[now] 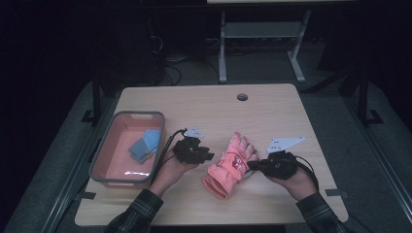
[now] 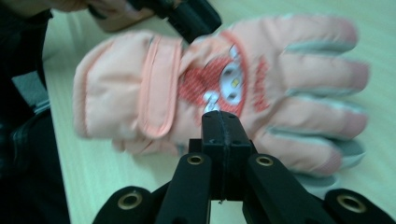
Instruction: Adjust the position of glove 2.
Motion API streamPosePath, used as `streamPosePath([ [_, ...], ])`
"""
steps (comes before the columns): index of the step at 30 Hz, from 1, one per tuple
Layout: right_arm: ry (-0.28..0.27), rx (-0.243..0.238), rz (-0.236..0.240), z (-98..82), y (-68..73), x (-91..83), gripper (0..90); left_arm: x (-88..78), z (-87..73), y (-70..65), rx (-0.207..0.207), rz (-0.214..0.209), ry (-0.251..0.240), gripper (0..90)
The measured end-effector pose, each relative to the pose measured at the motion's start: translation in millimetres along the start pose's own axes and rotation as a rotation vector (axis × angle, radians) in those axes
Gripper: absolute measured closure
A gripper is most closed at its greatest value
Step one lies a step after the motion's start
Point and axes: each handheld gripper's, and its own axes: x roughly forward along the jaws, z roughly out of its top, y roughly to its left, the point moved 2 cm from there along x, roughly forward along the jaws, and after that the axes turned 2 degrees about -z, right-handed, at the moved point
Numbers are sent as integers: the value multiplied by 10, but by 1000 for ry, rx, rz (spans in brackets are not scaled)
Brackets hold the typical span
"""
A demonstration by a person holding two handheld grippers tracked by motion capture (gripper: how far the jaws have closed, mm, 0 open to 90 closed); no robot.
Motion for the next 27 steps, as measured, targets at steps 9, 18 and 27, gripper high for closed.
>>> streamPosePath([
  [9, -13, 4, -43, 143, -75, 34, 900, -251, 154, -35, 5, -52, -63, 884],
  [18, -31, 10, -71, 286, -168, 142, 900, -293, 366, -336, 95, -127, -69, 896],
  [27, 8, 31, -68, 205, -187, 358, 900, 38, 284, -391, 92, -148, 9, 896],
])
